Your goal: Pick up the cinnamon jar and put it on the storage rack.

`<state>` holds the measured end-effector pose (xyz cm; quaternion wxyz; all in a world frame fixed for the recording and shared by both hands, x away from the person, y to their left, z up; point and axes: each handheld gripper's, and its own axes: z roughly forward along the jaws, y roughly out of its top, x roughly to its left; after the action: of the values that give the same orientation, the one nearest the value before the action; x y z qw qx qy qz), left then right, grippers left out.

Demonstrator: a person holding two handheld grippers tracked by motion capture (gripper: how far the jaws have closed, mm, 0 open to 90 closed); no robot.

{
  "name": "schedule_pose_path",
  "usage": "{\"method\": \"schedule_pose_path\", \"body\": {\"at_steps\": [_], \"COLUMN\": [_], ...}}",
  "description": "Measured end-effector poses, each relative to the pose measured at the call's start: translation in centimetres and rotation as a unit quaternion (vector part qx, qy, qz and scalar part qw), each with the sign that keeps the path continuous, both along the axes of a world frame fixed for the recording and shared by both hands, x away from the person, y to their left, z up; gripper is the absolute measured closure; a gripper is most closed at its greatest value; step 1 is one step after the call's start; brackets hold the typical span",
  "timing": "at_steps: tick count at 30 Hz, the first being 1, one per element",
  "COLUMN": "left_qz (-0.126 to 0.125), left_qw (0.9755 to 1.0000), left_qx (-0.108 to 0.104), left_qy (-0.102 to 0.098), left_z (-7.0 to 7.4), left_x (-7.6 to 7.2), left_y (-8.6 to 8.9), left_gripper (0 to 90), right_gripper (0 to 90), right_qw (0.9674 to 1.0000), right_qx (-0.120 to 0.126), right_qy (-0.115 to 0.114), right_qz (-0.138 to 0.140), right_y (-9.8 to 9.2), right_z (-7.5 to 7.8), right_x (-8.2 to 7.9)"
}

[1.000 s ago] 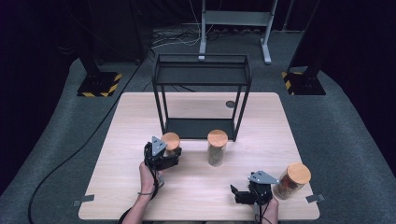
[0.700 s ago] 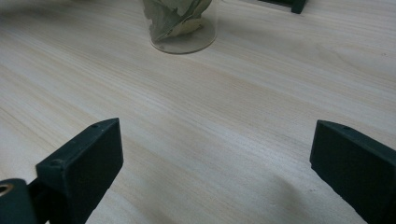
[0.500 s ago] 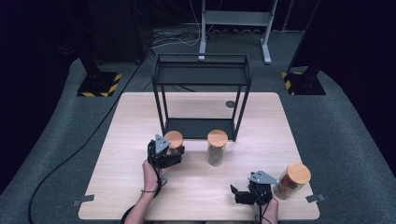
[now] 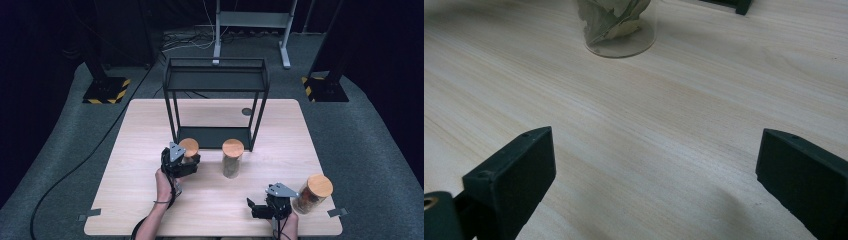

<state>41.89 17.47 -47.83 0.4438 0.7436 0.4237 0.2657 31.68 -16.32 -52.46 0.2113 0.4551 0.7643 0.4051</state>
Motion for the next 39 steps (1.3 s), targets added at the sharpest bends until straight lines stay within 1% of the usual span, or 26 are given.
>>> {"method": "schedule_pose_path", "body": {"at_steps": [13,16,28,39], "left_qz": [0.000,-0.002,-0.002,-0.001], "left_qw": [1.0000,1.0000,0.9999,1.0000], "left_qx": [0.000,0.004,0.010,0.004], "left_qy": [0.000,0.000,0.000,0.004], "left_z": [0.3,0.3,0.5,0.5], "left_x": [0.7,0.9,1.8,2.5], "left_y": [-0.3,-0.5,-0.9,-1.2], "left_gripper": [24.6,24.6,24.6,24.6], "right_gripper": [1.8,1.8,1.8,1.8], "right_qw": [1.0000,1.0000,1.0000,1.0000], "right_qx": [0.000,-0.001,-0.002,-0.003], "right_qy": [0.000,0.000,0.000,0.000], "right_qz": [0.001,0.000,0.001,0.002], "right_y": [0.0,0.0,0.0,0.1], "right_z": [0.0,0.0,0.0,0.0], "right_x": [0.0,0.0,0.0,0.0]}}
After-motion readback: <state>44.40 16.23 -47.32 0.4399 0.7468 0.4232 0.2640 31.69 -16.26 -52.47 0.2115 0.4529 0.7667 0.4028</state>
